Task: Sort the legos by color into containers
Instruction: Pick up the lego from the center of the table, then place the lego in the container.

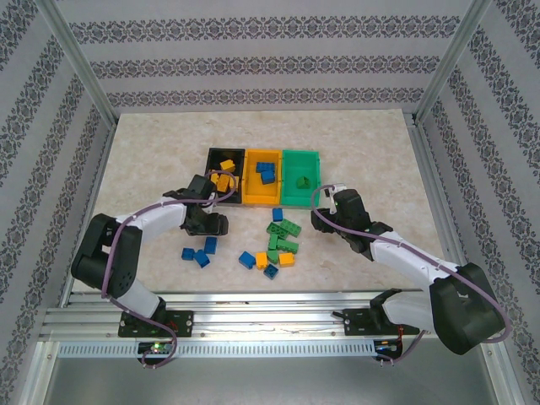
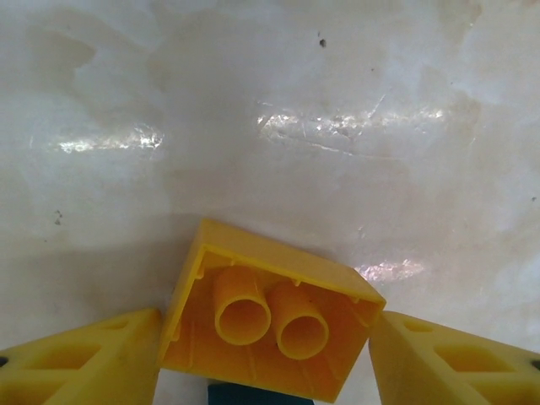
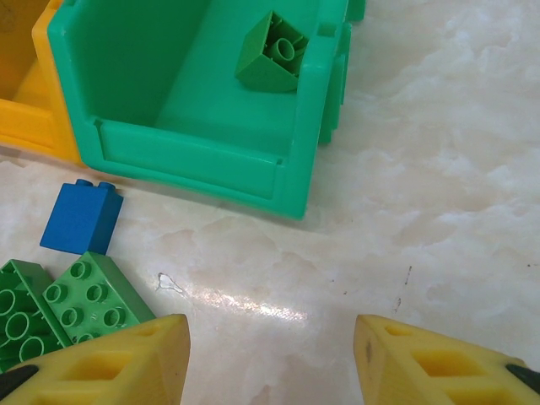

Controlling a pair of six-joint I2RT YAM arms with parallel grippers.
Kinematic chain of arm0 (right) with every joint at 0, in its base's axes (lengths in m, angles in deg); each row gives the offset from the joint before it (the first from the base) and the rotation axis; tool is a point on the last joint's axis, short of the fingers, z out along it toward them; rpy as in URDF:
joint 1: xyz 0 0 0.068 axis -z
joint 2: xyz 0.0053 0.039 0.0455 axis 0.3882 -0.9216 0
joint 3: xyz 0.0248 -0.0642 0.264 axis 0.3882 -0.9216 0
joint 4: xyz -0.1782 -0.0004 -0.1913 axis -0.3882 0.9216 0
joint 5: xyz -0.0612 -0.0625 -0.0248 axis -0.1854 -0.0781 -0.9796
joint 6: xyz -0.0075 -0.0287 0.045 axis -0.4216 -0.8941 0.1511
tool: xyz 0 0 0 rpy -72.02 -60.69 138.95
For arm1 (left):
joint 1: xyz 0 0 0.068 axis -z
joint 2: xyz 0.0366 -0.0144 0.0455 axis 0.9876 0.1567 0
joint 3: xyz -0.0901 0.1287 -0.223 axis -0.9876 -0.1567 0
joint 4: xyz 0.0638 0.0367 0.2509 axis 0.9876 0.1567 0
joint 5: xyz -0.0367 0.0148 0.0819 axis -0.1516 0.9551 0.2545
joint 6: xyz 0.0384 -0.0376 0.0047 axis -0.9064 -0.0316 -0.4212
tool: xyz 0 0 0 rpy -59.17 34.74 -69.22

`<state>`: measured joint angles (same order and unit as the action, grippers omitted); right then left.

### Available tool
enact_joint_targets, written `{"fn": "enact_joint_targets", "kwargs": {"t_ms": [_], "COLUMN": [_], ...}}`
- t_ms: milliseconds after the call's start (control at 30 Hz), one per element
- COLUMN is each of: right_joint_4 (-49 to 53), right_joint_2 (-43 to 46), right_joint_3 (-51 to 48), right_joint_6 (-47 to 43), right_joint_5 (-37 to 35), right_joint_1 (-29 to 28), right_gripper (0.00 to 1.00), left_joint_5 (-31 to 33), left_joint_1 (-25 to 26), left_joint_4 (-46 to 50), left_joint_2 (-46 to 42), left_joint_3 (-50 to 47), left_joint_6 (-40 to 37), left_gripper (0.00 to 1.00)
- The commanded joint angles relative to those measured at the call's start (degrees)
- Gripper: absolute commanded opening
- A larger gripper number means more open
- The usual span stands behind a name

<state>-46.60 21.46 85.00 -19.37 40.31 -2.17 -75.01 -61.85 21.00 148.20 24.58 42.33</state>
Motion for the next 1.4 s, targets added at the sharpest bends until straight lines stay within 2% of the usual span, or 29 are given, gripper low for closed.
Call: {"fn": "enact_joint_targets", "kwargs": {"t_ms": [0, 367, 433, 700, 900, 1067, 1233, 1367], "right_joint_4": [-0.4, -0.3, -0.4, -0.5, -0.4, -0.6, -0.6, -0.6], "right_joint_2": [-0.1, -0.5, -0.5, -0.7, -0.7, -0.9, -1.2, -1.6], "right_joint_3": [1.0, 1.1, 1.1, 1.2, 1.2, 1.2, 1.4, 1.4], "right_joint_6": [-0.8, -1.1, -1.1, -1.0, -1.1, -0.9, -1.0, -1.0], "right_joint_5": [-1.2, -1.8, -1.8, -1.7, -1.7, -2.0, -1.5, -2.0], "right_joint_1": [-0.8, -0.9, -1.0, -1.2, -1.4, -1.4, -1.7, -1.7], "right_gripper": [0.55, 0.55, 0.55, 0.55, 0.55, 0.55, 0.55, 0.55], "left_joint_5": [2.1, -0.3, -0.5, 0.2, 3.8, 6.1, 8.9, 8.7], "left_joint_1": [0.7, 0.8, 0.8, 0.7, 0.7, 0.7, -0.1, -0.7], "left_joint_4": [3.0, 1.5, 1.4, 2.8, 4.1, 5.5, 7.3, 8.4], "left_joint_2": [1.0, 2.2, 1.7, -3.0, -3.7, 1.7, 10.7, 15.9], "left_joint_3": [1.9, 3.3, 3.5, 6.0, 12.0, 20.9, 31.6, 37.7], "left_joint_6": [-1.8, -2.4, -2.4, -2.1, -3.2, -4.9, -7.6, -7.9], "left_gripper": [0.61, 0.41, 0.40, 0.40, 0.43, 0.46, 0.48, 0.56]}}
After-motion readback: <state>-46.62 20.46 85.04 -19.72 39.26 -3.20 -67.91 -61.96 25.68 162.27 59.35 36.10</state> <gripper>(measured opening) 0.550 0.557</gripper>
